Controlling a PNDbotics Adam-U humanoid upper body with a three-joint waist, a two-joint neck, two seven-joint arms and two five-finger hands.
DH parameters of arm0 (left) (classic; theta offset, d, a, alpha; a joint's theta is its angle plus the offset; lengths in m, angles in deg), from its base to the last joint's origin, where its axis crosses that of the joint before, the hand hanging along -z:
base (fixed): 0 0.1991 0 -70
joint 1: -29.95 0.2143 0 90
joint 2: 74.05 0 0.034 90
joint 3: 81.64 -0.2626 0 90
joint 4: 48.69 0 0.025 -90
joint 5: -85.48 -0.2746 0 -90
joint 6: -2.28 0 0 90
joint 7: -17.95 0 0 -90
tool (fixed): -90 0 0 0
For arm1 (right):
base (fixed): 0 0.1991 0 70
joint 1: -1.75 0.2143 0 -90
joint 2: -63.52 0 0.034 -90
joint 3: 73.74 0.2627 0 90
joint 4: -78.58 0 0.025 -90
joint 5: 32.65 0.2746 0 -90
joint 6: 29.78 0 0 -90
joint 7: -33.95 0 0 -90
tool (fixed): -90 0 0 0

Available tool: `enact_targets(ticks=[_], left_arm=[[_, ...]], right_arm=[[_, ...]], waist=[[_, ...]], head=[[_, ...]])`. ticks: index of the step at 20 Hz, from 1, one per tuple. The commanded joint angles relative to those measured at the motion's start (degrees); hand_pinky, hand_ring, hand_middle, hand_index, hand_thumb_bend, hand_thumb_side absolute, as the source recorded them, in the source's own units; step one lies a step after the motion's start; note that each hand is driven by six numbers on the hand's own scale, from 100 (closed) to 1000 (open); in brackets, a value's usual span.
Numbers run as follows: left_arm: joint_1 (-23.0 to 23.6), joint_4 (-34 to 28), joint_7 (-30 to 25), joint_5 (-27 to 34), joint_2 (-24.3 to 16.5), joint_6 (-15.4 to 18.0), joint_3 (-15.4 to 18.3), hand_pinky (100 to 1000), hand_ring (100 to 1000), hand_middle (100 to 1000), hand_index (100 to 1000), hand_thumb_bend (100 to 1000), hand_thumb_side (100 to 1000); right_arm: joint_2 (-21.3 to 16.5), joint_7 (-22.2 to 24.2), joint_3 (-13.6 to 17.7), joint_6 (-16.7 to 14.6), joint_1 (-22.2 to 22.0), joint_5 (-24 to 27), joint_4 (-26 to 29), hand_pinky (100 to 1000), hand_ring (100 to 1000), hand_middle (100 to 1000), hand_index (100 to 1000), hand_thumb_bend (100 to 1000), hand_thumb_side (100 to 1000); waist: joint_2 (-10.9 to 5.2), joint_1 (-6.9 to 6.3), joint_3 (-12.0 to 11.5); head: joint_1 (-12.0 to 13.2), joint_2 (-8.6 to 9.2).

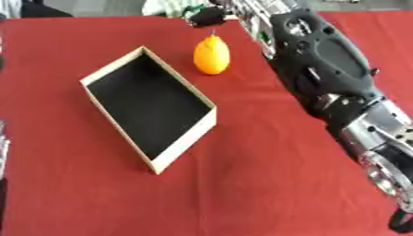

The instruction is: Pick up objects on the table and place them in the box.

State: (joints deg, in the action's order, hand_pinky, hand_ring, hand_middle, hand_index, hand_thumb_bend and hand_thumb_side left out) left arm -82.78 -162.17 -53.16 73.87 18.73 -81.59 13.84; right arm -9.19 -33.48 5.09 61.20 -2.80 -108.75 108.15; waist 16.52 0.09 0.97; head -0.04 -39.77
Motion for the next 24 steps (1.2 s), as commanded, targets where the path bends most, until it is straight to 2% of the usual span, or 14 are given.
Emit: enact_targets(ticks=[1,7,9,10,13,15,18,21,24], left_arm=[[-0.83,-1.12,-0.32,0.09,-0.92,0.02,-0.19,520,658,690,830,357,550],[-0.67,-1.12,-0.38,0.02,-1.01,-0.02,-0.18,520,658,689,830,356,550],[-0.4,-1.12,-0.32,-0.09,-1.08,-0.16,-0.09,520,658,689,830,356,550],[-0.36,-1.12,-0.32,-0.12,-1.07,-0.2,-0.09,520,658,690,830,355,550],[-0.36,-1.12,-0.38,-0.14,-1.03,-0.26,-0.14,521,657,689,830,354,551],[-0.35,-1.12,-0.5,-0.13,-0.99,-0.34,-0.17,521,657,690,830,353,551],[-0.35,-1.12,-0.71,-0.13,-0.92,-0.42,-0.16,521,657,689,830,349,549],[-0.29,-1.12,-0.86,-0.15,-0.85,-0.45,-0.09,521,655,686,830,344,547],[-0.34,-1.12,-0.95,-0.17,-0.86,-0.43,-0.06,521,655,685,829,343,547]], right_arm=[[-0.6,1.2,1.07,-1.82,2.11,-1.49,-1.0,922,1000,945,955,100,1000],[-1.06,1.97,1.67,-3.08,2.11,-2.3,-2.03,929,1000,961,968,109,1000],[-2.09,3.11,2.05,-4.24,1.82,-1.21,-3.42,929,1000,962,975,147,1000],[-2.43,3.85,2.28,-4.89,1.92,-0.5,-3.68,929,1000,964,996,200,1000],[-2.7,6.12,3.28,-6.37,2.15,1.74,-3.15,934,992,947,1000,209,998],[-2.64,7.64,3.71,-6.68,2.27,3.26,-2.41,944,978,934,1000,188,957],[-2.25,10.05,4.87,-7.52,2.23,5.69,-1.5,963,958,929,1000,100,897],[-2.06,12.44,6.38,-9.04,2.11,8.11,-1.45,975,953,931,1000,100,876],[-2.39,15.08,6.55,-9.89,2.21,10.75,-1.78,977,946,930,1000,100,770]], waist=[[-1.68,-0.04,0.11],[-1.92,0.12,0.37],[-2.2,0.21,0.58],[-2.25,0.21,0.63],[-2.26,0.13,0.72],[-2.23,0.09,0.74],[-2.2,0.03,0.72],[-2.22,0.04,0.7],[-2.25,0.14,0.79]], head=[[0.43,-0.49],[0.79,-0.66],[1.03,-0.71],[1.06,-0.71],[1.04,-0.78],[0.97,-0.86],[0.92,-0.87],[1.02,-0.91],[1.07,-0.9]])
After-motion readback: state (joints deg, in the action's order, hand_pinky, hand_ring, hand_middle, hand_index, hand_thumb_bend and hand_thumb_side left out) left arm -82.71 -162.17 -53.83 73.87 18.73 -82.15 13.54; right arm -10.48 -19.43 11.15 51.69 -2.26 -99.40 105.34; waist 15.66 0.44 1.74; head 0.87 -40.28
